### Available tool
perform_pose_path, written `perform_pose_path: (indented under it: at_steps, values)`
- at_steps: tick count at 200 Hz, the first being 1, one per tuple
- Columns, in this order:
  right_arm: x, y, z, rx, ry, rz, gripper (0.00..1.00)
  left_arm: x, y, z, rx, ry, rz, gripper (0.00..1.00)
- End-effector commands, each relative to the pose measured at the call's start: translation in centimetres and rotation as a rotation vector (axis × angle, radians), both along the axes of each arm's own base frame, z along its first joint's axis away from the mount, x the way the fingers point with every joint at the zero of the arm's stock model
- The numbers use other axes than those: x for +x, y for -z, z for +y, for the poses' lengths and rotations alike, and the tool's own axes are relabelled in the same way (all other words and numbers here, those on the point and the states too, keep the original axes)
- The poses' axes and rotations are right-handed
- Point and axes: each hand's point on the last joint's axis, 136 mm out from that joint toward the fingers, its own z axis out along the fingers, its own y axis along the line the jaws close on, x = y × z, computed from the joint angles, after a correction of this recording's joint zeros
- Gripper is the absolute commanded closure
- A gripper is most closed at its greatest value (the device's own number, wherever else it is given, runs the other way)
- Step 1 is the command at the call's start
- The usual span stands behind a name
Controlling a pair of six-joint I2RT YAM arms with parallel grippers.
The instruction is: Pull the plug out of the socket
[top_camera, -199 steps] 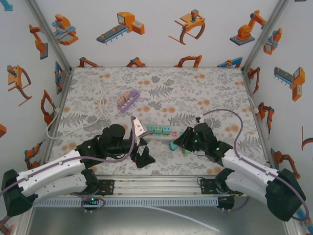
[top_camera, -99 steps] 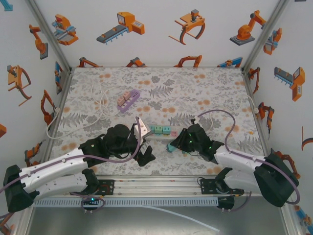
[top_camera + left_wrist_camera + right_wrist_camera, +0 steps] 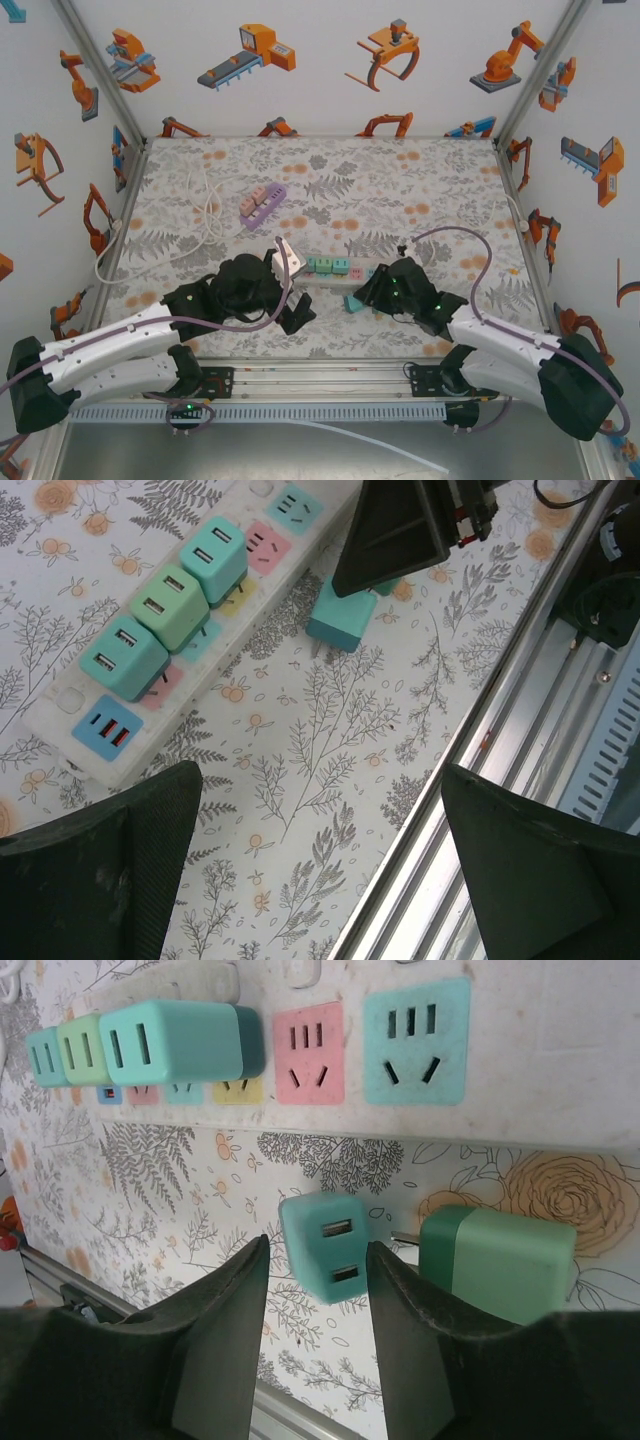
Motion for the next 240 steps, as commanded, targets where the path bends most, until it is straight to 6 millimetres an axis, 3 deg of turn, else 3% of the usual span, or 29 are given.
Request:
perform_pose_path:
  at_steps: [1, 33, 71, 109, 139, 170, 193, 221, 240]
  values:
    - [-0.2, 0.0, -1.1, -0.044, 0.024, -0.014, 0.56, 0.6, -0.8, -0.2, -0.005, -0.020, -0.037, 0.03]
    - [0.3, -2.0, -1.8, -0.060, 0.039, -0.087, 0.56, 1.2, -0.5, 0.1, -0.005, -0.057, -0.051, 0.03]
    - [2.7, -6.8, -2.7, -0.162, 0.033, -0.334, 0.53, 2.1, -0.6, 0.8, -0.030, -0.127, -0.076, 0.03]
    - [4.9, -12.6, -2.8, -0.329, -0.025, -0.683, 0.44, 4.0, -0.6, 3.2, -0.002, -0.288, -0.109, 0.03]
    - [5.2, -15.2, -1.4, -0.475, -0.167, -0.941, 0.38, 5.3, -0.5, 5.7, 0.009, -0.429, -0.123, 0.03]
    - [4.0, -15.0, 3.0, -0.604, -0.544, -1.143, 0.34, 6.9, 0.0, 8.4, -0.009, -0.573, -0.087, 0.03]
    - [2.4, -14.5, 5.9, -0.549, -0.818, -1.257, 0.33, 8.2, 0.8, 10.0, -0.037, -0.657, -0.028, 0.03]
    - [1.4, -14.2, 7.6, -0.387, -1.026, -1.281, 0.33, 9.8, 1.7, 11.0, -0.060, -0.722, 0.028, 0.03]
    - [1.2, -13.0, 8.4, -0.368, -1.162, -1.251, 0.34, 11.0, 2.6, 11.4, -0.068, -0.754, 0.086, 0.03]
